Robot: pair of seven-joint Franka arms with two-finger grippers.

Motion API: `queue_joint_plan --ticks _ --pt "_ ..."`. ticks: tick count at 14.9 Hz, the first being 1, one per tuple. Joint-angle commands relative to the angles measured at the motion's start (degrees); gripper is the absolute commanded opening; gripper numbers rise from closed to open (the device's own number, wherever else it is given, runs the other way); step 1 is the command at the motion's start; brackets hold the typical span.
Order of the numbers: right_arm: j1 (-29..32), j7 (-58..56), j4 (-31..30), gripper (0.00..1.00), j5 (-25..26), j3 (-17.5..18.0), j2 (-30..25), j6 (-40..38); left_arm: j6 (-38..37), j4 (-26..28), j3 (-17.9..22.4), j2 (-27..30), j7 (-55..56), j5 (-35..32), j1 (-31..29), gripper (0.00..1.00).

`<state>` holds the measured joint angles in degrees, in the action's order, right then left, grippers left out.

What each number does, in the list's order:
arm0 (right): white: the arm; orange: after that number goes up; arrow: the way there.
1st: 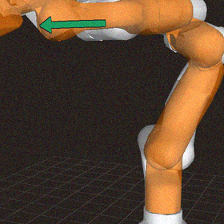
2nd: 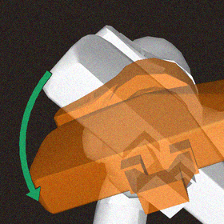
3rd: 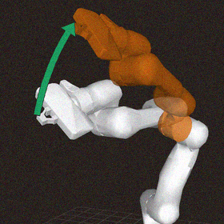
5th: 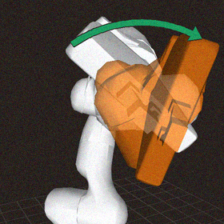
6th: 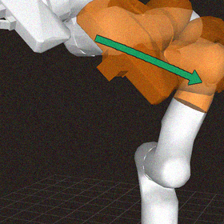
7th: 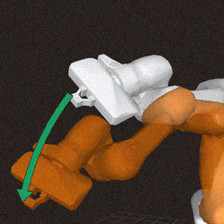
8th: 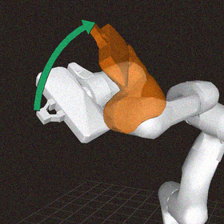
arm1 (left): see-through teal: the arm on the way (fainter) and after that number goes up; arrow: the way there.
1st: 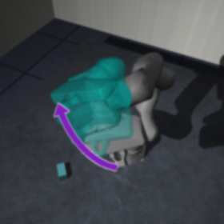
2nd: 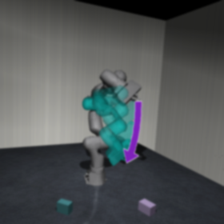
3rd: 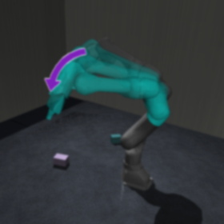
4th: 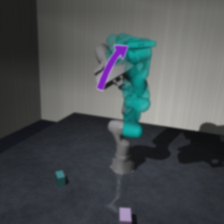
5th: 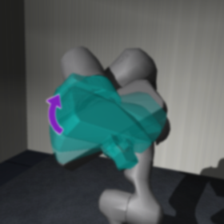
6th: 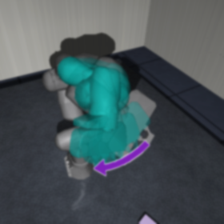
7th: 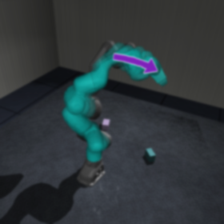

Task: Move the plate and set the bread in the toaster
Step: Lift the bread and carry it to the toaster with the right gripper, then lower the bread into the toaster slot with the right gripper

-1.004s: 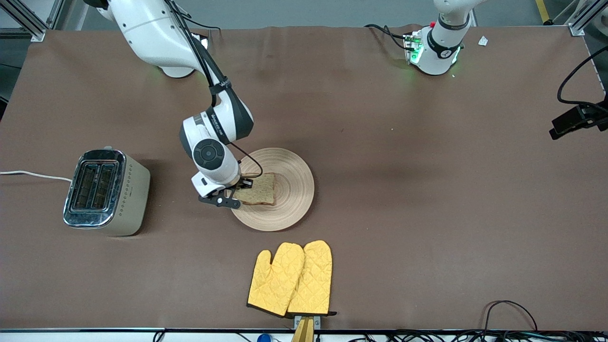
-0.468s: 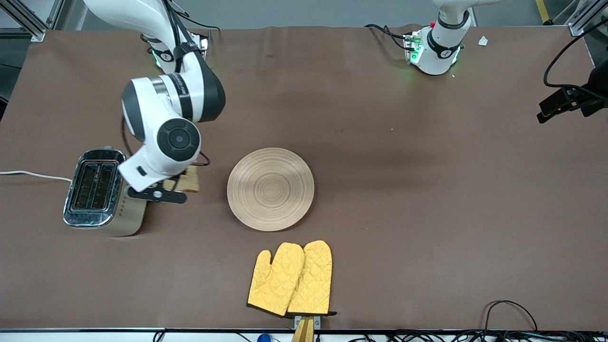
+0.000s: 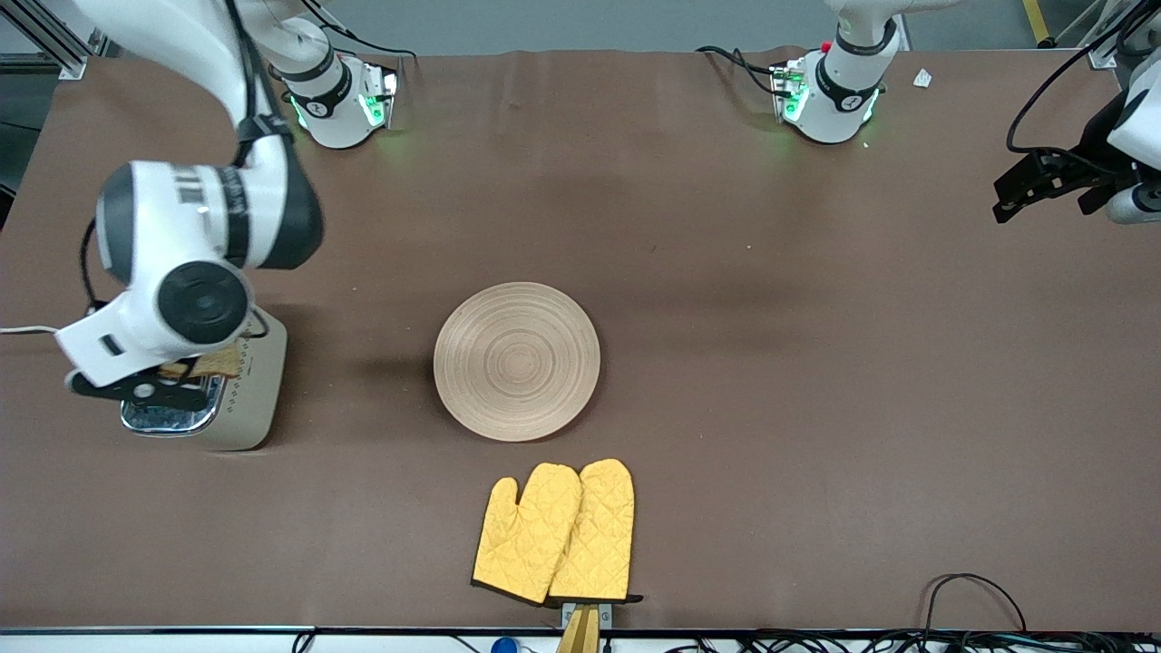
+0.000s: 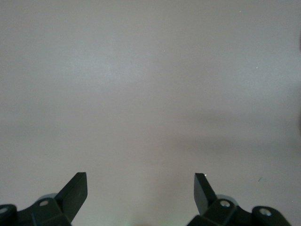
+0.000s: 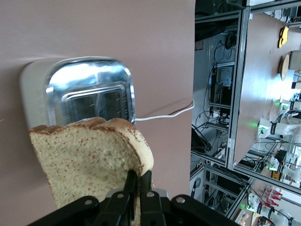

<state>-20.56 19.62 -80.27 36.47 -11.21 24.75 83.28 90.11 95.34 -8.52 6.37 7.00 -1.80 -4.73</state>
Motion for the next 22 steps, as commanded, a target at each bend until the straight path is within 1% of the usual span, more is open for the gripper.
queue_joint_plan --ticks 1,3,6,9,14,22 --pt "2.88 0.15 -2.0 0.0 3.17 0.84 -0.67 1.7 0.41 -0.94 -0.09 -0.74 -0.67 0.92 -0.1 1.0" --pt "4.73 0.15 -2.61 0.0 5.44 0.84 -0.67 3.11 0.41 -1.56 -0.09 -1.09 -0.59 2.33 -0.01 1.0" --pt "5.09 0.15 -3.57 0.0 6.34 0.84 -0.66 3.81 0.24 -1.65 -0.01 -1.18 -0.67 2.42 -0.19 1.0" --pt "5.09 0.24 -6.64 0.0 7.65 0.84 -0.84 7.15 -0.73 -1.65 -0.01 -1.1 -0.76 2.33 -0.28 1.0" --pt "5.01 0.33 -7.53 0.0 8.71 0.84 -0.67 8.12 -0.91 -1.74 -0.01 -1.1 -0.59 2.33 -0.63 1.0" --pt "3.86 2.43 -8.5 0.0 8.36 1.1 -0.58 7.6 -1.08 -1.73 0.26 -1.1 -0.76 2.42 -0.72 1.0"
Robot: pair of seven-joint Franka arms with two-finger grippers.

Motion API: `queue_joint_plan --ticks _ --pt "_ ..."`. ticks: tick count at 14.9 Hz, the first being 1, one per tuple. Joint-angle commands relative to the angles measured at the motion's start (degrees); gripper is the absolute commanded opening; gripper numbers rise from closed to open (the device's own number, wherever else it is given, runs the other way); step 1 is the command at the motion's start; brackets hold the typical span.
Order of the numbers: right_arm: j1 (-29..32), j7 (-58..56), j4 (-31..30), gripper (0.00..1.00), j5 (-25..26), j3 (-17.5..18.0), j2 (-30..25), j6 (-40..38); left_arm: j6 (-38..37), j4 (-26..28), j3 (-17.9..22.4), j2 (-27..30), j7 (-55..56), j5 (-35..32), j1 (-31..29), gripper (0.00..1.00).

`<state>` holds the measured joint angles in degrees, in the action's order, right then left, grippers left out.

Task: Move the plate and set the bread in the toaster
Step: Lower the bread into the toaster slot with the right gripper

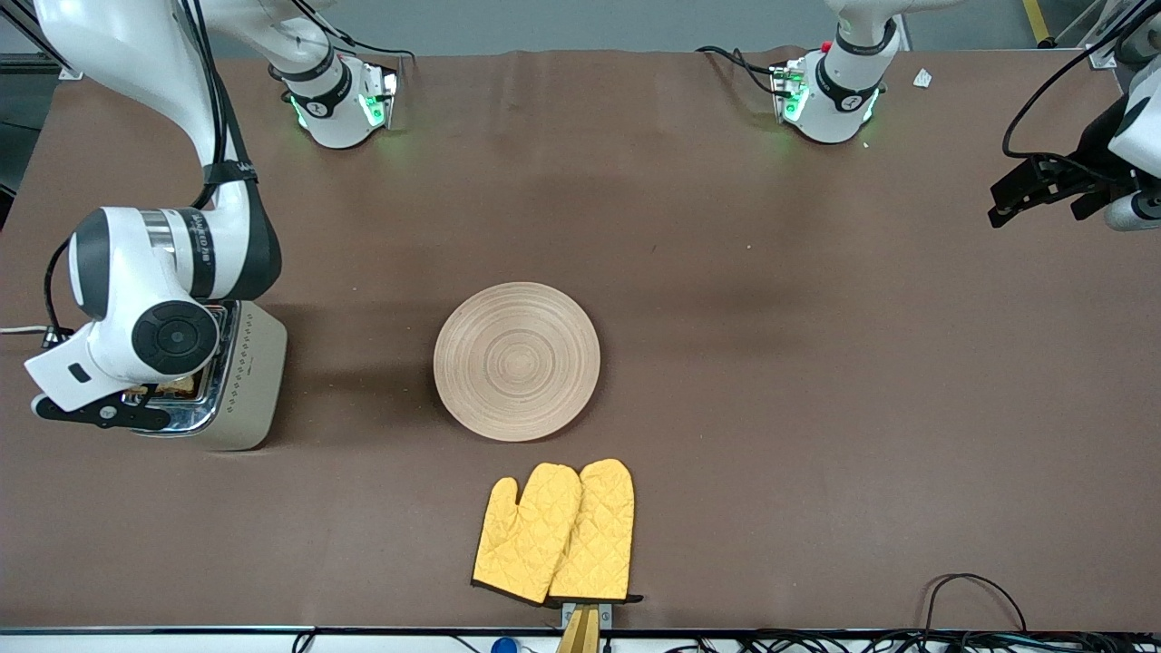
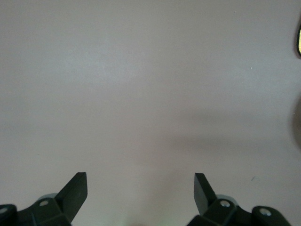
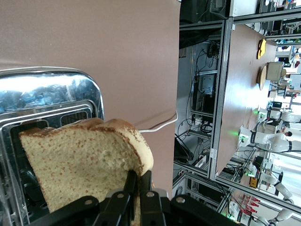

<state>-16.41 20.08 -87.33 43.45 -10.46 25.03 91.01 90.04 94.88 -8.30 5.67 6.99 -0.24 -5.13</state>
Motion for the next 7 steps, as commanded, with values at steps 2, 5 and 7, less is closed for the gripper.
queue_joint_plan --ticks 2,5,7 --pt "-0.99 3.3 -1.61 0.0 1.2 0.44 -0.68 -0.04 -1.0 -1.19 0.03 -0.4 -0.66 0.77 -0.31 1.0" --pt "-1.17 4.62 -2.31 0.0 1.2 0.44 -0.42 0.57 -1.0 -1.27 0.03 -0.4 -0.66 0.77 -0.31 1.0" --pt "-0.99 4.88 -3.1 0.0 1.11 0.44 -0.16 2.5 -1.0 -1.27 0.03 -0.4 -0.66 0.77 -0.31 1.0"
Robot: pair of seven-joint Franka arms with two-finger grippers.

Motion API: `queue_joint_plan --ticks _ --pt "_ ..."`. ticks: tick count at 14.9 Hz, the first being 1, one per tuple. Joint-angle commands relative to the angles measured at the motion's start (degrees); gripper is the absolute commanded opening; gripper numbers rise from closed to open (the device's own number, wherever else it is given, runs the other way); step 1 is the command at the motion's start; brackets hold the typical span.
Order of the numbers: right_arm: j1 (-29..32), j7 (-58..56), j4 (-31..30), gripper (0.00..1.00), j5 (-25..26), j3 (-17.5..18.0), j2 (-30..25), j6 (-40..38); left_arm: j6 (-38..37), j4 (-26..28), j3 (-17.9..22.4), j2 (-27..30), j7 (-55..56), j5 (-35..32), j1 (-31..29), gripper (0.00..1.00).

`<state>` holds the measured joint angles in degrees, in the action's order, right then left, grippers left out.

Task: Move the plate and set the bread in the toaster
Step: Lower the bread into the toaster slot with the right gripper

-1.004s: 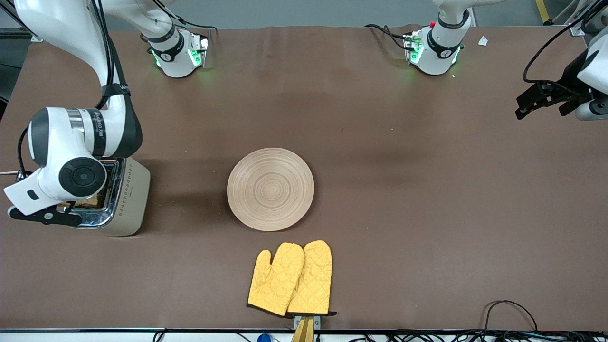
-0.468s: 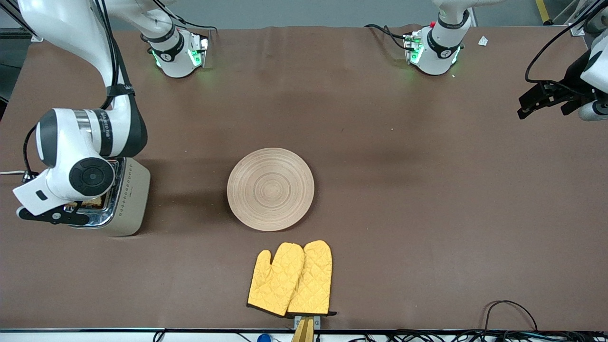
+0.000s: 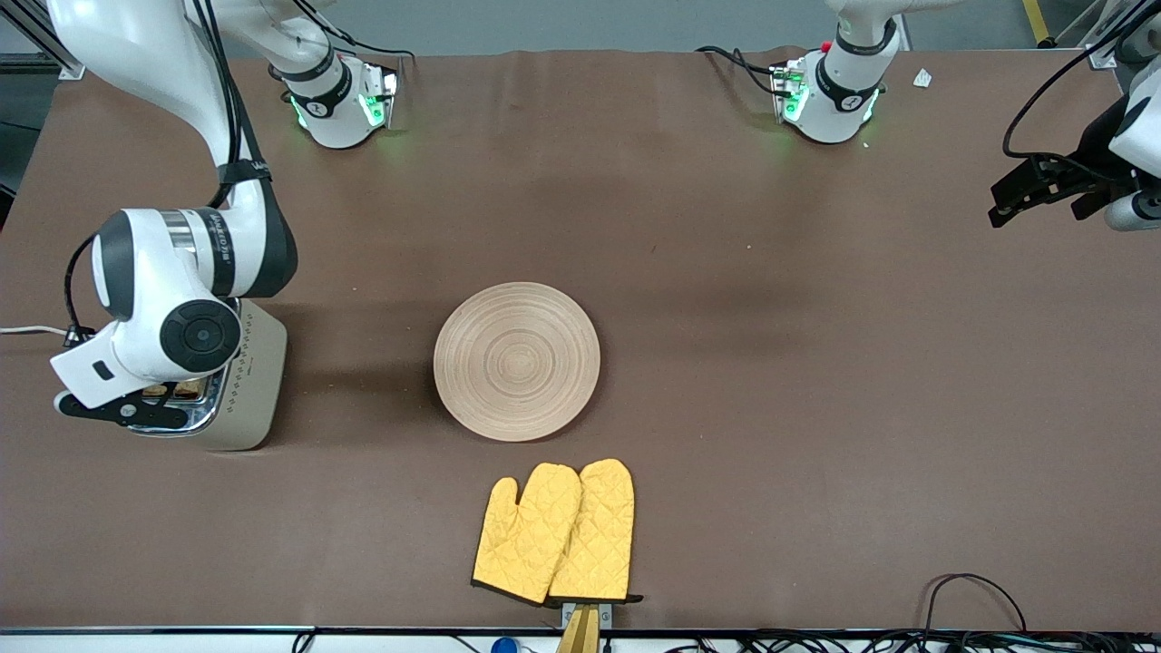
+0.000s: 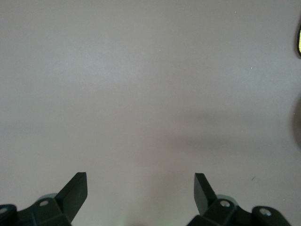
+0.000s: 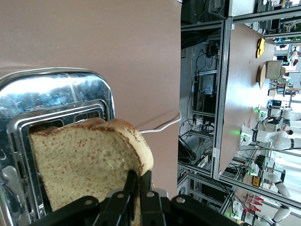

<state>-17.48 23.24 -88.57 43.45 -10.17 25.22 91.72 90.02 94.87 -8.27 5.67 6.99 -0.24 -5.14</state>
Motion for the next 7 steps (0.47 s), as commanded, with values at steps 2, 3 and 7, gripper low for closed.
queue_joint_plan --ticks 2,3,7 --pt "0.26 3.99 -4.06 0.0 1.2 0.07 -0.35 4.25 -0.99 -1.27 0.0 -0.49 -0.66 0.77 -0.31 1.0" --pt "0.34 5.05 -5.11 0.0 1.28 0.06 -0.26 5.22 -0.99 -1.27 0.0 -0.49 -0.66 0.68 -0.31 1.0" --pt "0.43 9.18 -7.49 0.0 1.37 0.15 1.58 9.44 -0.99 -1.27 0.0 -0.49 -0.58 0.68 -0.31 1.0"
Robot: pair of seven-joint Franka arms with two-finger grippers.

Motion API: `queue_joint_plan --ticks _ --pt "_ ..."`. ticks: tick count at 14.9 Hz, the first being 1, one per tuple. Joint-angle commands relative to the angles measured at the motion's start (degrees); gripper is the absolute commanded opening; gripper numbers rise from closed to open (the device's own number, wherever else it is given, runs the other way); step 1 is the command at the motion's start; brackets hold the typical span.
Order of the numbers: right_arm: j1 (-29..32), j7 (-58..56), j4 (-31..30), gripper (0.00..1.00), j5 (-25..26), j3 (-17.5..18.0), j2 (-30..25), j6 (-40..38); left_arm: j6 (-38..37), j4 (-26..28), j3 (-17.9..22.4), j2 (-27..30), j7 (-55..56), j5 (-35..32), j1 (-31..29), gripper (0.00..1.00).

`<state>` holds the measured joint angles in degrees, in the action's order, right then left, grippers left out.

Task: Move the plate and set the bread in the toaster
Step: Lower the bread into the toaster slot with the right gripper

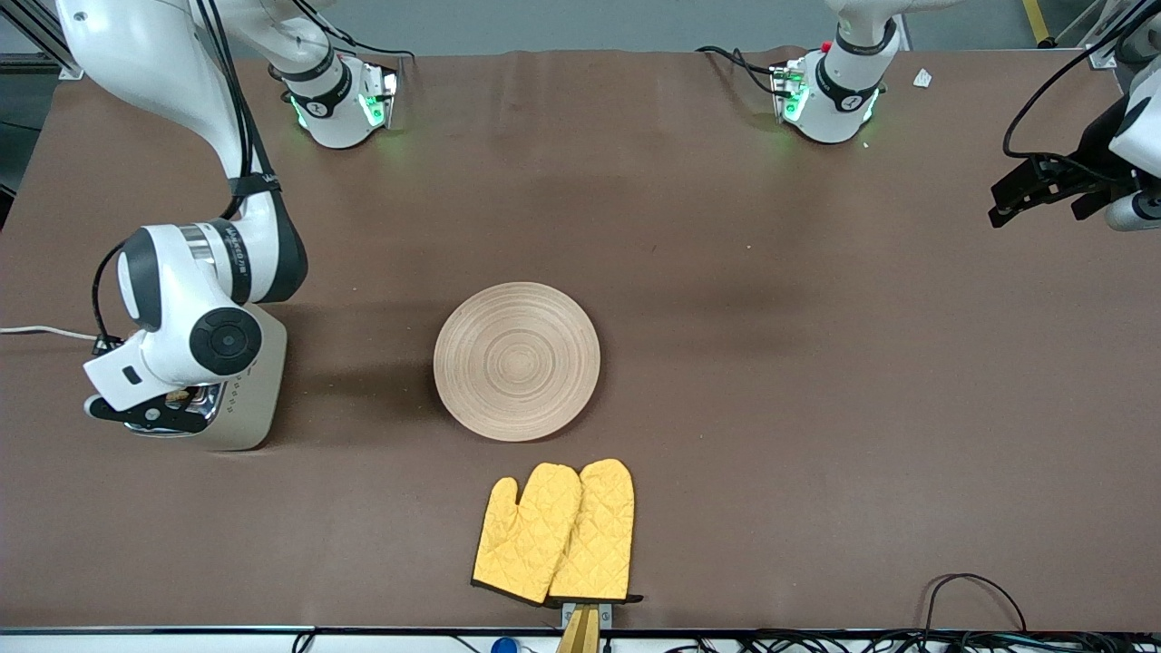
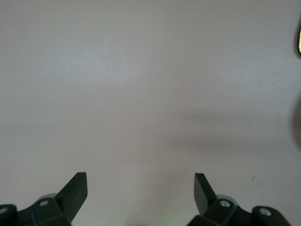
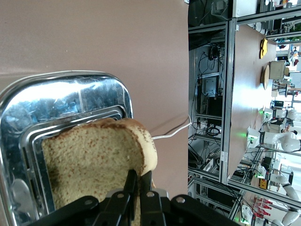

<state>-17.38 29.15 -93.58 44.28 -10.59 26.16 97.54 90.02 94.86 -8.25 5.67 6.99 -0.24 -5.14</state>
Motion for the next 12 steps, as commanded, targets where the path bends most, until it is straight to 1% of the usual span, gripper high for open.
queue_joint_plan --ticks 1,3,5,12 --pt "0.41 3.71 -3.27 0.0 0.54 0.48 0.91 4.93 -0.99 -1.26 -0.01 -0.48 -0.58 0.68 -0.31 1.0" --pt "0.59 5.3 -5.55 0.01 0.54 0.48 1.18 8.18 -0.99 -1.35 -0.01 -0.48 -0.58 0.68 -0.22 1.0" --pt "0.41 5.48 -5.65 0.01 0.19 0.57 1.27 8.11 -0.99 -1.35 -0.01 -0.48 -0.58 0.68 -0.22 1.0" --pt "-3.1 5.48 -5.39 0.0 -0.07 0.83 -0.14 1.61 -1.08 -1.35 -0.01 -0.48 -0.58 0.68 -0.31 1.0"
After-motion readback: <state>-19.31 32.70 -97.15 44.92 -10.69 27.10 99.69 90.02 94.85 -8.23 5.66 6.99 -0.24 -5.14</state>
